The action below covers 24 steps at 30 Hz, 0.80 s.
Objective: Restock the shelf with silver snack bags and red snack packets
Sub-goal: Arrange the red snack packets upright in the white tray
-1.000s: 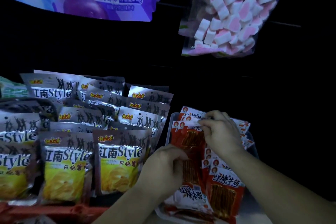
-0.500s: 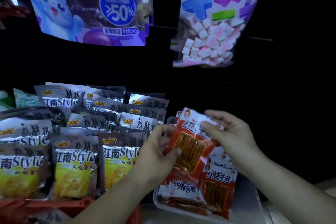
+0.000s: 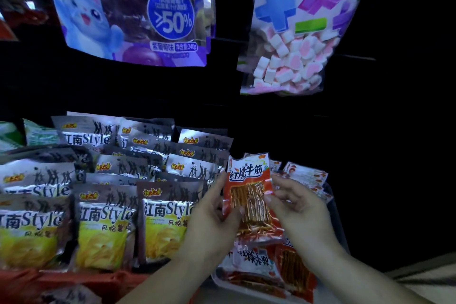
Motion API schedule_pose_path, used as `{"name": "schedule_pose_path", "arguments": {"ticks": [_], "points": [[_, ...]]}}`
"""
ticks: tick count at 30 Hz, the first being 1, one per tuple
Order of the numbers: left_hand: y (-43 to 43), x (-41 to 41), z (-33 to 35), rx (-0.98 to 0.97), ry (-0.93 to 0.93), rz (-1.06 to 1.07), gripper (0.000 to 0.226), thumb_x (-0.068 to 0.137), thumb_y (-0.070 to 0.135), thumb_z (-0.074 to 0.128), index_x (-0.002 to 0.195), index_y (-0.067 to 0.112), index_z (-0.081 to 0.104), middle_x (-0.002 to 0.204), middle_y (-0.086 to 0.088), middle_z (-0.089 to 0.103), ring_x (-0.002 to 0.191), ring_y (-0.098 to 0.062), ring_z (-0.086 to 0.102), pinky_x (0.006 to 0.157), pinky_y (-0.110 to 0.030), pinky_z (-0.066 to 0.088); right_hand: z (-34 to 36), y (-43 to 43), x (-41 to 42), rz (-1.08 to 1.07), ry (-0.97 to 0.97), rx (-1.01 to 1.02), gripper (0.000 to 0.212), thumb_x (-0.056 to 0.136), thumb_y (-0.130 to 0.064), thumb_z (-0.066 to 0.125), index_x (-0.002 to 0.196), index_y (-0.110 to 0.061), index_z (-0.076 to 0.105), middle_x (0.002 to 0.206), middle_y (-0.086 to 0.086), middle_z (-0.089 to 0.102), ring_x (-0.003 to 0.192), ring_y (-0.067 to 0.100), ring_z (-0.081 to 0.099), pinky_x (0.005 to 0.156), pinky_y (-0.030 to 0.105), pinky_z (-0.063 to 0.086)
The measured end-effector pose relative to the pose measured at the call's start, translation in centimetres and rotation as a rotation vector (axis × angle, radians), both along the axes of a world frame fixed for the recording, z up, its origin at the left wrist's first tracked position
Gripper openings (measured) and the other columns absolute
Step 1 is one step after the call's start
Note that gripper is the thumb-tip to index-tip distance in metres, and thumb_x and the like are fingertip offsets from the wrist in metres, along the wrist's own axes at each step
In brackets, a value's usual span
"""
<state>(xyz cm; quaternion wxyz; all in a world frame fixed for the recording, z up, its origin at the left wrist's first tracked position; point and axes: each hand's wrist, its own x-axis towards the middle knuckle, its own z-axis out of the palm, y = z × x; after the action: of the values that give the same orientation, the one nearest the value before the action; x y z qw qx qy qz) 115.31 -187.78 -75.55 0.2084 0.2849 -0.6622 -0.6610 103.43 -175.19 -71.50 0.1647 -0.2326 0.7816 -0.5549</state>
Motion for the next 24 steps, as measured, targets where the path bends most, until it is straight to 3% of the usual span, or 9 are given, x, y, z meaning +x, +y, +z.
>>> {"name": "schedule_pose_path", "arguments": {"ticks": [2,5,8,10,13,16,18,21,24], "points": [[-0.1,-0.1,-0.3,0.037,0.044,-0.001,0.077,0.094,0.019,0.073,0.149,0.057,0.033,0.122,-0.004,0.069,0.114,-0.03,0.067,0.092,-0.051,0.059,0.2,-0.2,0.1,0.055,-0.075,0.006,0.056,0.089,-0.011,0.077,0.125,-0.05,0.059,0.103,-0.024,0.064,0.088,-0.02,0.06,0.069,0.01,0.055],[-0.2,-0.1,0.1,0.063,0.075,-0.039,0.086,0.092,0.013,0.075,0.151,0.053,0.027,0.121,0.01,0.07,0.11,-0.012,0.069,0.089,-0.035,0.06,0.2,-0.4,0.3,0.114,-0.176,-0.013,0.074,0.092,0.004,0.07,0.138,-0.049,0.049,0.1,-0.025,0.072,0.095,-0.013,0.066,0.071,0.012,0.055],[-0.5,0.3,0.4,-0.364,-0.113,0.022,0.095,0.086,0.025,0.081,0.154,0.053,0.021,0.142,0.021,0.044,0.132,-0.003,0.046,0.11,-0.034,0.046,-0.3,-0.6,0.3,0.073,-0.167,-0.033,0.075,0.093,0.007,0.067,0.139,-0.049,0.047,0.103,-0.017,0.077,0.101,-0.003,0.07,0.079,0.022,0.059],[-0.6,0.3,0.6,-0.628,-0.137,0.069,0.08,0.087,0.03,0.079,0.15,0.049,0.034,0.142,0.026,0.035,0.135,-0.001,0.038,0.112,-0.03,0.041,-0.1,-0.8,0.4,0.075,-0.162,-0.032,0.073,0.094,0.004,0.067,0.136,-0.052,0.049,0.101,-0.022,0.072,0.095,-0.022,0.062,0.072,0.013,0.057],[0.4,0.0,1.9,-0.346,-0.006,-0.046,0.058,0.093,0.04,0.072,0.136,0.065,0.042,0.131,0.041,0.043,0.125,0.011,0.048,0.102,-0.028,0.052,0.4,-0.9,0.6,0.136,-0.209,-0.075,0.058,0.1,0.0,0.06,0.136,-0.045,0.056,0.102,-0.013,0.077,0.096,-0.003,0.071,0.078,0.031,0.063],[1.1,-0.3,2.6,0.039,0.122,-0.131,0.045,0.097,0.036,0.066,0.129,0.064,0.05,0.122,0.031,0.065,0.117,0.004,0.062,0.092,-0.025,0.057,0.9,-0.7,0.8,0.228,-0.297,-0.068,0.034,0.104,-0.015,0.056,0.124,-0.037,0.072,0.116,-0.003,0.076,0.111,0.017,0.071,0.092,0.042,0.06],[0.7,-0.2,3.0,0.125,0.14,-0.089,0.042,0.102,0.023,0.061,0.13,0.053,0.057,0.12,0.018,0.071,0.115,-0.007,0.068,0.094,-0.035,0.059,0.6,-0.7,1.0,0.247,-0.29,-0.045,0.031,0.104,-0.021,0.056,0.123,-0.04,0.072,0.124,-0.002,0.072,0.113,0.012,0.069,0.094,0.036,0.059],[0.2,-0.1,3.0,0.231,0.163,-0.063,0.055,0.104,0.003,0.053,0.134,0.049,0.055,0.116,0.009,0.074,0.105,-0.023,0.073,0.082,-0.049,0.062,0.1,-0.9,0.9,0.1,-0.072,0.014,0.057,0.1,-0.019,0.066,0.137,-0.058,0.048,0.128,-0.024,0.051,0.098,-0.018,0.057,0.068,0.007,0.053],[0.2,0.1,2.5,0.232,0.121,-0.101,0.076,0.102,0.002,0.055,0.133,0.07,0.039,0.115,0.027,0.07,0.107,-0.02,0.072,0.088,-0.047,0.061,-0.4,-0.8,-0.2,0.066,-0.114,0.006,0.07,0.095,-0.015,0.072,0.136,-0.064,0.044,0.103,-0.028,0.061,0.088,-0.014,0.062,0.067,0.014,0.052]]}}
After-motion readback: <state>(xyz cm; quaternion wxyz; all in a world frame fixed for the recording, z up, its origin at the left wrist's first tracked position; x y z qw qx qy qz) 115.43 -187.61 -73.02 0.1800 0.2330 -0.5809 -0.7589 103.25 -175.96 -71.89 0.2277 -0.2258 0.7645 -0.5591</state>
